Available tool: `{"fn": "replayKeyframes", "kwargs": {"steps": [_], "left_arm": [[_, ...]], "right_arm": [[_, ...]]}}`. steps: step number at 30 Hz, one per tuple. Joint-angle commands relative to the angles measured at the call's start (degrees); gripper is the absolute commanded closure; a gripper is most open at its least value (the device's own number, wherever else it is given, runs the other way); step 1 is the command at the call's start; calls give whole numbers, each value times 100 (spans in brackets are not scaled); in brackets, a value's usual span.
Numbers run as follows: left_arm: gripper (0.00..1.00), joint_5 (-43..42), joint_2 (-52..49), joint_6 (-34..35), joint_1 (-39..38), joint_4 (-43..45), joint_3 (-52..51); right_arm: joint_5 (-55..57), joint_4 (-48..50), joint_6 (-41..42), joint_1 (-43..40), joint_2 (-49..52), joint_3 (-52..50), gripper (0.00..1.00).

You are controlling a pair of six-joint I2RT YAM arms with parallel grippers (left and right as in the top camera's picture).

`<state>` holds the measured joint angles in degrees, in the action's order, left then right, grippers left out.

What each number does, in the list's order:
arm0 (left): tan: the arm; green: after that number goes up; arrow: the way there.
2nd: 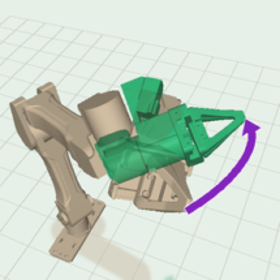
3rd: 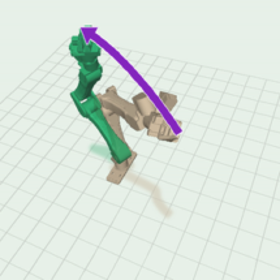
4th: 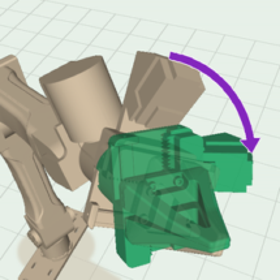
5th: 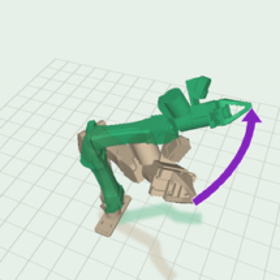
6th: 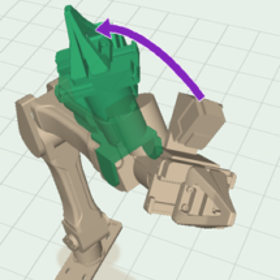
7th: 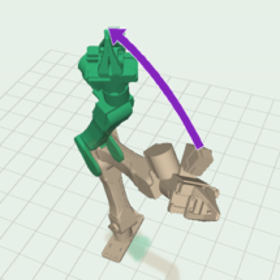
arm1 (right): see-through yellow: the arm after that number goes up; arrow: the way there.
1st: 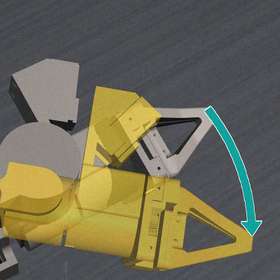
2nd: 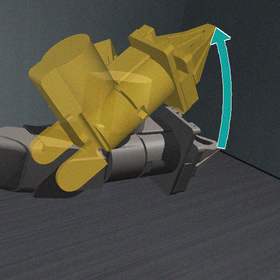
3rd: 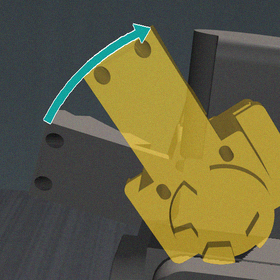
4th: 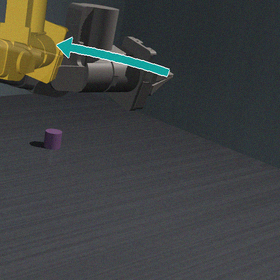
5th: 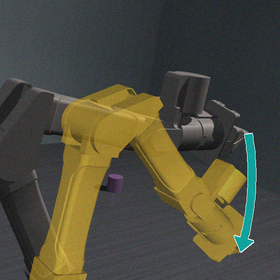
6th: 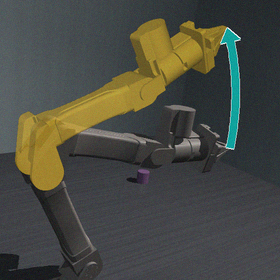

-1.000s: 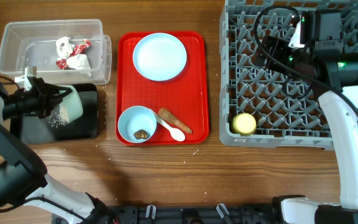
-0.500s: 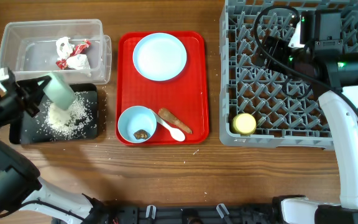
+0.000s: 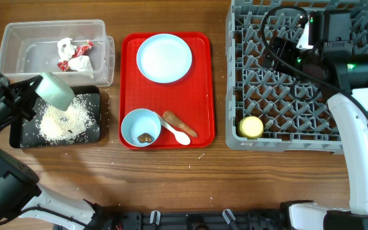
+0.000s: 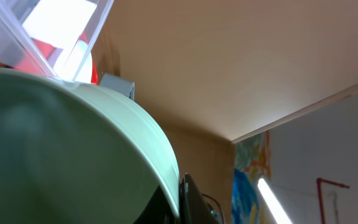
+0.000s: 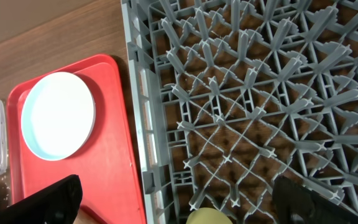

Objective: Sort waste into correct bins and load items into the dishwasher rack
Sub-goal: 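Tip the green bowl over the black tray to pour out the rice, then return the green bowl to the red tray and grasp the blue bowl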

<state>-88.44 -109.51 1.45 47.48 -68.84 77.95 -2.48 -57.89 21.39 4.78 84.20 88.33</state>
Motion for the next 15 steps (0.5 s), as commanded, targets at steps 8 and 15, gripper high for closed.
{"fn": "replayKeyframes", "kwargs": {"steps": [8, 15], "left_arm": [[96, 302, 9, 437, 50, 343, -11], [96, 763, 221, 28, -446, 151, -11]], "right_arm": [[96, 0, -39, -2, -81, 44, 0], [98, -2, -39, -2, -81, 44, 0]]}}
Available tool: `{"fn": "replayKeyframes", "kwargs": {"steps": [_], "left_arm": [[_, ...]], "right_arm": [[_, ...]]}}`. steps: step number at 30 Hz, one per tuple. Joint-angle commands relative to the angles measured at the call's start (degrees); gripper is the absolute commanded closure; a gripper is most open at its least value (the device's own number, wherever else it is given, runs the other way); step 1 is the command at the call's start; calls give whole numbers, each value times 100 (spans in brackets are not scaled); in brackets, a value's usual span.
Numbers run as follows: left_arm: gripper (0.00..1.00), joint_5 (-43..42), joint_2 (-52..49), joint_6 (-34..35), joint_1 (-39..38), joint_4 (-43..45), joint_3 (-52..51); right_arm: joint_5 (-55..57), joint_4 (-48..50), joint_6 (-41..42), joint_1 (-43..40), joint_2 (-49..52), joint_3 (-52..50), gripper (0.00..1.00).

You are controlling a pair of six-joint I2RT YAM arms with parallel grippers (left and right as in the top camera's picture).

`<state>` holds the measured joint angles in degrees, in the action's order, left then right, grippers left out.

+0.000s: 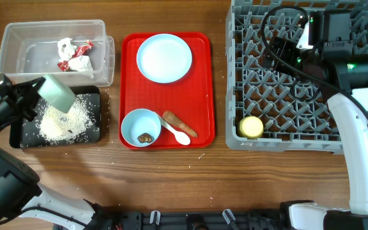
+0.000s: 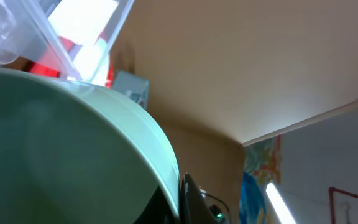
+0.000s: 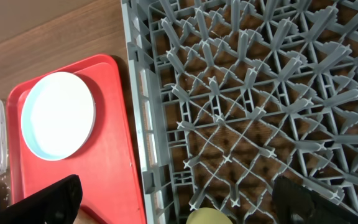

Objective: Sort waste into correct bins and load items into the dishwasher rack
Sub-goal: 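Return the green bowl to the red tray and grasp the blue bowl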

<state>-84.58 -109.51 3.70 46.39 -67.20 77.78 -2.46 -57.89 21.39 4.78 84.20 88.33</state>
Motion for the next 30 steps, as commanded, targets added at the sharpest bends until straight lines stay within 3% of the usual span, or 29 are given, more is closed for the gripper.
{"fn": "replayKeyframes", "kwargs": {"steps": [1, 7, 10, 15, 18, 24, 30], "left_arm": [[96, 457, 282, -197, -433, -7, 7], [96, 1895, 1154, -76, -1891, 590, 24], [96, 4127, 1456, 645, -3239, 1071, 24], [96, 7560, 1272, 1064, -5158, 1620, 22], [96, 9009, 1049, 1220, -5917, 1875, 22], [96, 9606, 317, 1176, -6732, 2039, 9], [96, 9855, -162, 1178, -6964, 2389, 11]], "right_arm": [[96, -2, -39, -2, -81, 44, 0], [96, 26, -37, -2, -81, 44, 0], [96, 24, -39, -2, -81, 44, 0], [96, 20, -37, -2, -81, 44, 0], [96, 20, -42, -2, -81, 44, 0], [98, 15, -42, -2, -81, 44, 0], [116, 22, -42, -2, -79, 44, 0]]}}
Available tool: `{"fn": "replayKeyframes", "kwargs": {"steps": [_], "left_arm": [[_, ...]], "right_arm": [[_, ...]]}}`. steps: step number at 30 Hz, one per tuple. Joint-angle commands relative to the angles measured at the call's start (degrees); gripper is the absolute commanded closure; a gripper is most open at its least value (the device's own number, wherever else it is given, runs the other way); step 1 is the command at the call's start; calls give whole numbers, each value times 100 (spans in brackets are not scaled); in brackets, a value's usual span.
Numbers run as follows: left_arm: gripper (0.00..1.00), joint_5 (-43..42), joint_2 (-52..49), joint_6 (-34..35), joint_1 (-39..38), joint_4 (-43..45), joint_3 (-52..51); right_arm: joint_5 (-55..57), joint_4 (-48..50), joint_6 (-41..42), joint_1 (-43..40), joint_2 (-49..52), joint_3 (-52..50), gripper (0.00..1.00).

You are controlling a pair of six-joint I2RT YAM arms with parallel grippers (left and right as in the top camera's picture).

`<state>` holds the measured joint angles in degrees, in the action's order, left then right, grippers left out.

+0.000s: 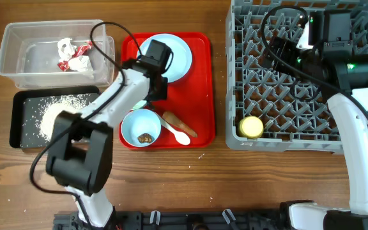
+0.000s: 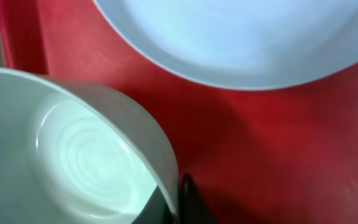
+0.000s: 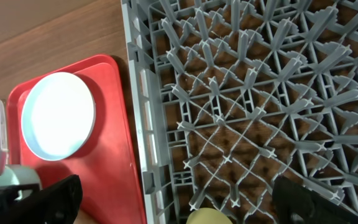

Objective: Sort waste into correct bins and load items into the dishwasher rack
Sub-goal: 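Return the green bowl to the red tray and grasp the blue bowl, then tip the blue bowl over the black tray to dump the food scraps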

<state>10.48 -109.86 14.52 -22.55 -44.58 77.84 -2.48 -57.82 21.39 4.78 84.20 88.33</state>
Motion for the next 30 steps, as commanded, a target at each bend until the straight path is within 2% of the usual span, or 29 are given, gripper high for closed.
{"fn": "replayKeyframes", "kwargs": {"steps": [1, 4, 7, 8, 9, 12, 18, 21, 27, 30], "left_arm": [[96, 352, -125, 94, -103, 208, 4], [94, 350, -125, 94, -168, 240, 4], [71, 354, -94, 94, -284, 111, 7], [58, 354, -63, 92, -326, 66, 17], [50, 350, -11, 96, -356, 9, 52], [43, 348, 238, 289, -387, -385, 304], [40, -446, 938, 1080, -382, -1412, 638], [39, -802, 953, 1517, -396, -1919, 616], [40, -942, 935, 1506, -599, -1620, -201], [43, -940, 935, 1467, -660, -1351, -581]], "right_arm": [[120, 15, -42, -2, -79, 44, 0], [120, 15, -44, -2, -79, 44, 0], [120, 13, -44, -2, -79, 44, 0], [120, 13, -44, -2, -79, 44, 0], [120, 15, -44, -2, -81, 44, 0], [120, 11, -68, -2, -79, 44, 0], [118, 9, -90, -2, -79, 44, 0], [118, 15, -157, -2, -79, 44, 0], [118, 24, -188, -2, -79, 44, 0], [118, 13, -188, -2, -79, 44, 0]]}}
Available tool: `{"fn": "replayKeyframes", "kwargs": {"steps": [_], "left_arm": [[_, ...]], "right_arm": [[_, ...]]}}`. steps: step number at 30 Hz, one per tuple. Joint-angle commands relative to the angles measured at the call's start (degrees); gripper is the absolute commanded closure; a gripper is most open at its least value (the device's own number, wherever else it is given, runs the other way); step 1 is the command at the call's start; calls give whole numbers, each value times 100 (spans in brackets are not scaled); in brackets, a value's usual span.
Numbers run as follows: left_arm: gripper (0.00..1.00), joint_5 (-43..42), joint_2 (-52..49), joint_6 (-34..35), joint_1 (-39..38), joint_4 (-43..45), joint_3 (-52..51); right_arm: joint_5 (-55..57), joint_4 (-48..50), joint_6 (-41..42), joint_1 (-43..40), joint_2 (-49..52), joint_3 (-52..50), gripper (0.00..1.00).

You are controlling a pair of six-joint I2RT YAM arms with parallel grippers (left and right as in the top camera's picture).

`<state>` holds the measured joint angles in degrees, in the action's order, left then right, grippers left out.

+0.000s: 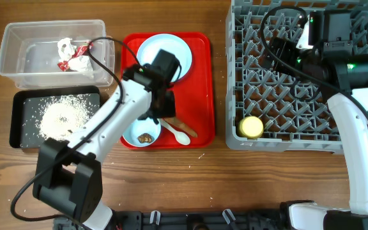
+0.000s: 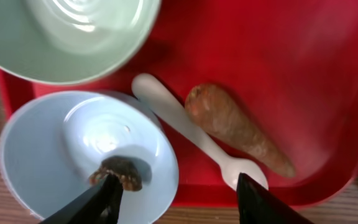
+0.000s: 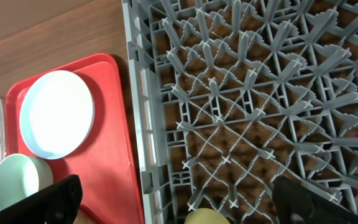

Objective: Sort waste into correct bins and load items into the dishwasher rack
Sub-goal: 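Tip the blue bowl over the black tray to dump the food scraps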

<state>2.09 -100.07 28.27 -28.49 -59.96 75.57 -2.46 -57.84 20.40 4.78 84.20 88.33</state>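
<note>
A pale green cup [image 2: 73,31] stands upright on the red tray [image 1: 200,83], just left of and in front of the light blue plate [image 3: 58,121]; in the overhead view my arm hides the cup. My left gripper [image 2: 179,202] hangs open and empty over the tray's front part. Below it are a blue bowl [image 2: 86,162] holding a brown scrap [image 2: 120,171], a white spoon [image 2: 191,134] and a brown food piece [image 2: 235,127]. My right gripper [image 3: 179,205] is open over the grey dishwasher rack [image 1: 299,76], with nothing between its fingers.
A yellow cup [image 1: 250,126] sits in the rack's front left corner. At the far left are a clear bin [image 1: 18,64] with wrappers and a black tray [image 1: 18,124] with spilled rice. Bare wood runs along the front edge.
My left gripper was shut on the green cup next to the plate. Now the cup stands on the tray and the gripper is open, nearer the blue bowl. The right arm is unchanged.
My left gripper held the green cup tipped over the black tray, above the heap of rice, at two moments. Then it held the emptied cup over the red tray by the plate. Now the cup stands there, let go. The right arm stayed over the rack.
</note>
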Motion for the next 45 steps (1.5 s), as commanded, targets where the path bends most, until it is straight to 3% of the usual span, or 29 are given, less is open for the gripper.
{"fn": "replayKeyframes", "kwargs": {"steps": [1, 3, 11, 15, 26, 30, 35, 45], "left_arm": [[47, -63, -44, 94, -66, 343, -514], [56, 33, -44, 96, -63, 647, -767], [70, 28, -46, 98, -63, 1462, -1438], [95, 28, -46, 229, -66, 1460, -1440], [96, -1069, 457, 243, 197, 732, -579], [96, -1604, 990, 131, 918, 396, -210], [96, -2531, 1486, -549, 2299, 122, -210], [96, -4402, 1038, -2339, 4896, -50, -227]], "right_arm": [[116, 15, -87, -2, -79, 44, 0], [116, 17, -90, -2, -81, 44, 0], [116, 39, -238, -2, -81, 44, 0], [118, 37, -238, -2, -79, 44, 0], [118, 26, -243, -2, -81, 44, 0], [118, 52, -245, -2, -79, 44, 0], [116, 83, -243, -2, -79, 44, 0], [116, 85, -234, -2, -79, 44, 0]]}}
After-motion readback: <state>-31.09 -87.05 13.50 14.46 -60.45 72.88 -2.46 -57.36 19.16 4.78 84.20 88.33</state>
